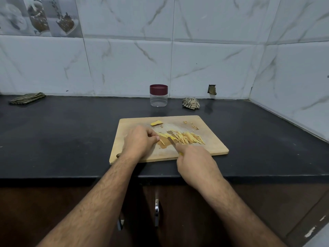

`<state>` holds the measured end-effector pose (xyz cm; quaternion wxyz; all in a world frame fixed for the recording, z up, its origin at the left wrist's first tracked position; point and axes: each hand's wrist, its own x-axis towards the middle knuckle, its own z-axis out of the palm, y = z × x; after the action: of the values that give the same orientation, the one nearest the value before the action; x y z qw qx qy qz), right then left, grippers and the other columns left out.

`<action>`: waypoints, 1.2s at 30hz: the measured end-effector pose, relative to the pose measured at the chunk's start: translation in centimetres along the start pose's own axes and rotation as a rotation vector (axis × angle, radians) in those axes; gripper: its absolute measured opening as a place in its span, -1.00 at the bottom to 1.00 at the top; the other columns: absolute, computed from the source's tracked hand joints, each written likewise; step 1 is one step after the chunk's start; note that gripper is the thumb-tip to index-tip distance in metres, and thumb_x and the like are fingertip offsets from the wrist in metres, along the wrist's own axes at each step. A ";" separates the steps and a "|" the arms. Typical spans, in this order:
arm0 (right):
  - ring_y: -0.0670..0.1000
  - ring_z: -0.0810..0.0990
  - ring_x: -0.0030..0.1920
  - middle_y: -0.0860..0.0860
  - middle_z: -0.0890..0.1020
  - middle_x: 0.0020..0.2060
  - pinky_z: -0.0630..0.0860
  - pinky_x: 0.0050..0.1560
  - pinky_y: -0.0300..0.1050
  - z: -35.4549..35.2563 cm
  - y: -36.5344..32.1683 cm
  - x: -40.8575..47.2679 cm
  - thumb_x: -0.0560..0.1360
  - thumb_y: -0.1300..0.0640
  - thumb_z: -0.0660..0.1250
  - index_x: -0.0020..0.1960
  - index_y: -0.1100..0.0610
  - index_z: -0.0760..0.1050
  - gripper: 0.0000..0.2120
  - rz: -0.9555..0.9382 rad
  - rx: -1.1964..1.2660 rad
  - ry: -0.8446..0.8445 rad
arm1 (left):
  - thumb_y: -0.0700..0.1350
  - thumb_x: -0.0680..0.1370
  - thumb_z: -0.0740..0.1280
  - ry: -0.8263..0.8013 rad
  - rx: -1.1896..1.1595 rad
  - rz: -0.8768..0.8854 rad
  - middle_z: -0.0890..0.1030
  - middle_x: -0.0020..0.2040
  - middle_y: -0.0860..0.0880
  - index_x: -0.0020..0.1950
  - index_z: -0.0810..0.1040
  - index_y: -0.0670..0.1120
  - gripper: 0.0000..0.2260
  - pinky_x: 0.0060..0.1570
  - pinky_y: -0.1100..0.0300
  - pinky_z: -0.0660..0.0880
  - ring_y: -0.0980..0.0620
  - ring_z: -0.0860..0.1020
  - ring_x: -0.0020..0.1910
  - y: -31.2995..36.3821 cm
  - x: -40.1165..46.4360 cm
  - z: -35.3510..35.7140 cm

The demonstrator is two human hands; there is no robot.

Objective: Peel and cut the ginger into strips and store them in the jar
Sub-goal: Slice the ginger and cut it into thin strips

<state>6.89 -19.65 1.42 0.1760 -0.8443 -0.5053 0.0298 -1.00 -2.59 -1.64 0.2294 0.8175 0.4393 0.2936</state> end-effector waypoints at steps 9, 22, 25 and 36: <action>0.05 0.55 0.15 0.01 0.59 0.19 0.56 0.12 -0.04 -0.1 -1.2 0.8 0.61 0.17 0.14 0.44 -0.08 0.39 -0.57 -0.053 0.059 -0.001 | -0.02 0.51 0.45 0.001 -0.014 -0.007 0.61 -0.26 0.22 -0.33 0.61 0.15 -0.80 -0.06 0.11 0.52 0.16 0.57 -0.12 0.1 -0.1 0.0; 0.09 0.54 0.18 0.05 0.56 0.23 0.55 0.12 -0.02 -0.1 -1.5 1.7 0.60 0.19 0.16 0.46 -0.10 0.37 -0.55 -0.058 -0.001 -0.069 | -0.04 0.49 0.47 0.000 -0.016 -0.004 0.60 -0.29 0.25 -0.38 0.58 0.14 -0.75 -0.02 0.08 0.53 0.16 0.57 -0.12 0.1 0.0 -0.1; 0.11 0.54 0.19 0.05 0.56 0.22 0.54 0.09 -0.01 -0.1 -1.7 2.0 0.60 0.20 0.16 0.45 -0.11 0.37 -0.54 -0.051 -0.017 -0.085 | -0.03 0.49 0.47 0.005 -0.012 -0.004 0.59 -0.30 0.25 -0.39 0.57 0.15 -0.74 -0.01 0.09 0.52 0.14 0.57 -0.11 0.1 0.0 -0.1; 0.05 0.54 0.04 0.02 0.57 0.05 0.53 -0.08 -0.03 0.3 -0.2 -0.7 0.61 0.20 0.18 0.47 -0.11 0.27 -0.53 -0.086 -0.113 -0.079 | -0.01 0.48 0.48 0.019 -0.001 0.016 0.58 -0.29 0.22 -0.37 0.56 0.15 -0.76 0.00 0.05 0.53 0.14 0.55 -0.14 0.0 0.0 0.0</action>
<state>6.34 -20.09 1.08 0.1091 -0.8286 -0.5484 0.0266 -0.97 -2.63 -1.63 0.2234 0.8180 0.4348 0.3033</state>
